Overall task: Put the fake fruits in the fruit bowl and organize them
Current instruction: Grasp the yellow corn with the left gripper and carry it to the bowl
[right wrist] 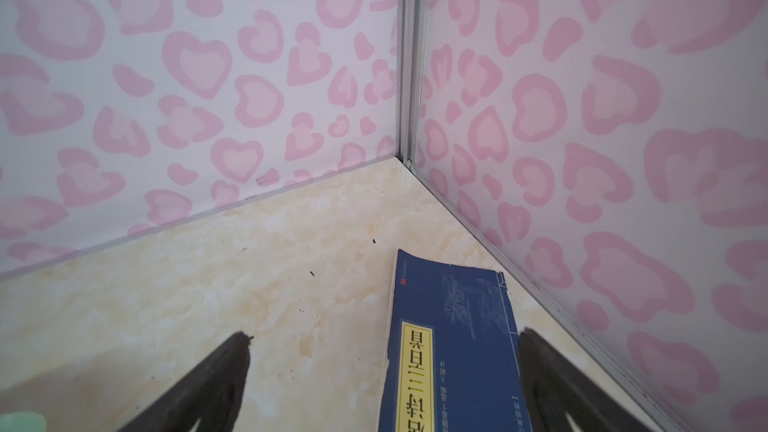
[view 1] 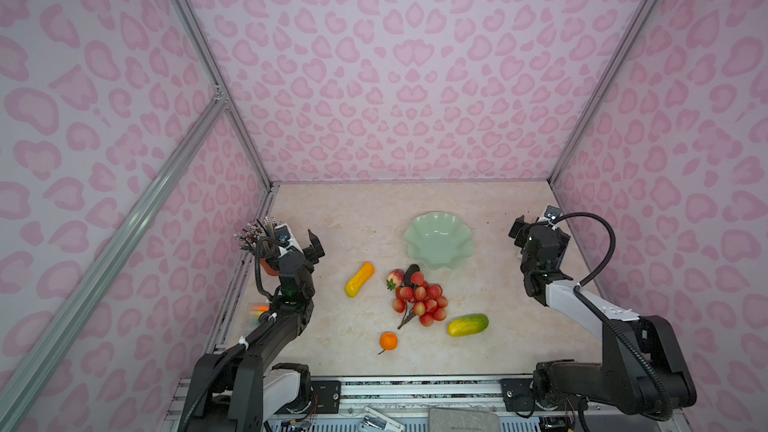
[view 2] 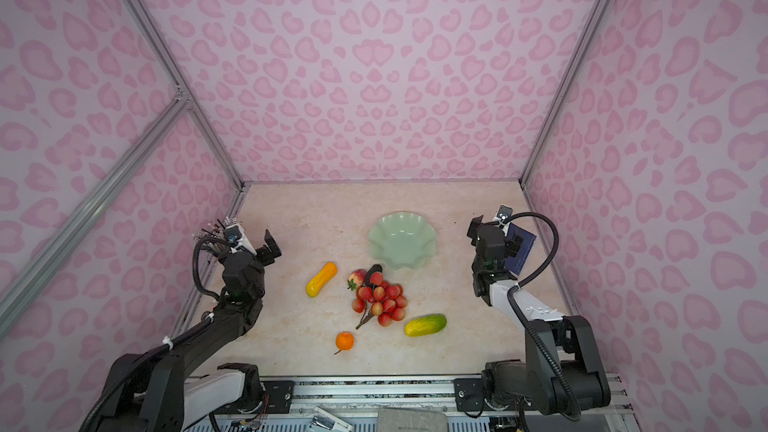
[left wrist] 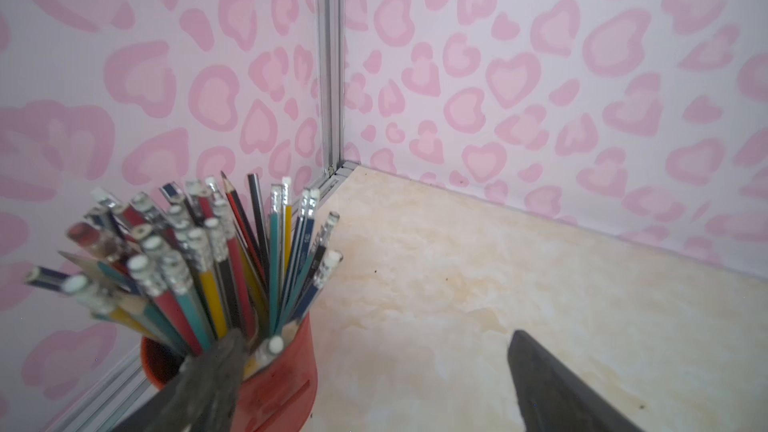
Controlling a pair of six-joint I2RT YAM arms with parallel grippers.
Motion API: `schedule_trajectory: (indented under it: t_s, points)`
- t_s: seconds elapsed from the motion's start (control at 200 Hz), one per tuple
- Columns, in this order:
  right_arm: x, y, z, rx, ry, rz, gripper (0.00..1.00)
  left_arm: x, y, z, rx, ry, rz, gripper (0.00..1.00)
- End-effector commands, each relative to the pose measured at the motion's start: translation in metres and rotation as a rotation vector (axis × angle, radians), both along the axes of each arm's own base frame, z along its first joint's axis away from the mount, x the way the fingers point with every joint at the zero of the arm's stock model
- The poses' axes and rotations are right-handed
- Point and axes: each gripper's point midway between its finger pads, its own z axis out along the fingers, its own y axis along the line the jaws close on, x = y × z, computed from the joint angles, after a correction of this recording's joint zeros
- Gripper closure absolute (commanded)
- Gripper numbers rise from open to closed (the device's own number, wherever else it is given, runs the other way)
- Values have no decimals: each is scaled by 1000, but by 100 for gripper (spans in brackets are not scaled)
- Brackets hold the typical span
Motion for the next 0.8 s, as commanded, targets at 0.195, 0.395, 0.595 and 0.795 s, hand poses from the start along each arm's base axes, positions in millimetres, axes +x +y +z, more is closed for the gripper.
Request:
schedule_trajectory:
  t_s: [0.195, 0.395, 0.595, 0.795]
  points:
    - [-18, 46, -51, 272, 228, 214, 0, -28, -81, -46, -162, 448, -357, 7]
    - [-17, 60, -60, 311, 258, 282, 0, -41, -119, -88, -139, 658, -464, 10]
    - [-16, 63, -64, 311, 274, 296, 0, -39, -149, -124, -47, 809, -489, 12]
    - [-22, 62, -61, 306, 271, 296, 0, -26, -168, -143, -14, 881, -517, 13]
